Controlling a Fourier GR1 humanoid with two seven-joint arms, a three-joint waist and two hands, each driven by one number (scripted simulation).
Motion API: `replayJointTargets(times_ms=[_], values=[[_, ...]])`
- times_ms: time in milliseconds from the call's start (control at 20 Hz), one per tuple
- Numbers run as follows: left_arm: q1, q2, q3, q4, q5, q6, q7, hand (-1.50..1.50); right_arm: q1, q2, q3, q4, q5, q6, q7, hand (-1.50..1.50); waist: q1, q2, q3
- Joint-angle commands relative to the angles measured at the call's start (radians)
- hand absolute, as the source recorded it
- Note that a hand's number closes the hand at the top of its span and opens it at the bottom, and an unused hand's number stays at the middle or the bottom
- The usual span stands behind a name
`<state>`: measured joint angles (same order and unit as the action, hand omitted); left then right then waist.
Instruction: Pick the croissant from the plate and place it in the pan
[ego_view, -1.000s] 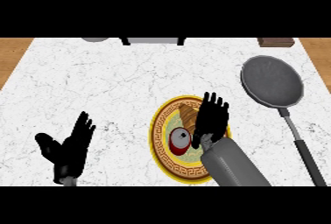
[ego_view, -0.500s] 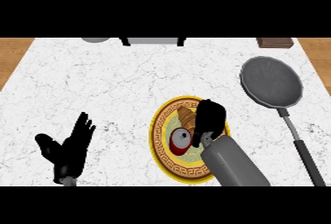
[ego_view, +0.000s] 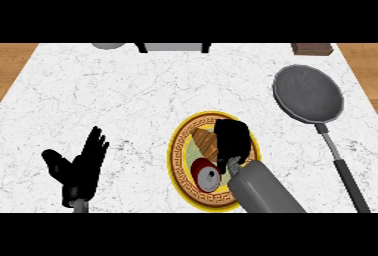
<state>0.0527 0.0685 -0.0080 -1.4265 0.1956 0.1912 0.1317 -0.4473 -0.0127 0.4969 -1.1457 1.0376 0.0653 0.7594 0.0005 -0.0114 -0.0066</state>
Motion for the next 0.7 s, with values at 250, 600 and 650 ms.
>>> replayJointTargets(times_ms=[250,600,650], values=[[0.038,-0.021,0.000,0.041,-0.007,-0.015,-0.063,0.00,0.099,-0.031,0.103,-0.152,0.002,0.033,-0.213,1.50,0.000,0.011,0.006],[0.053,-0.011,0.011,-0.017,0.004,0.003,-0.008,0.00,0.087,-0.120,0.086,-0.493,0.153,-0.079,-0.118,1.50,-0.019,0.002,0.006],[0.042,0.017,0.029,-0.022,0.016,-0.015,0.006,0.00,0.121,-0.122,0.086,-0.496,0.192,-0.150,-0.106,1.50,-0.017,0.004,0.006]])
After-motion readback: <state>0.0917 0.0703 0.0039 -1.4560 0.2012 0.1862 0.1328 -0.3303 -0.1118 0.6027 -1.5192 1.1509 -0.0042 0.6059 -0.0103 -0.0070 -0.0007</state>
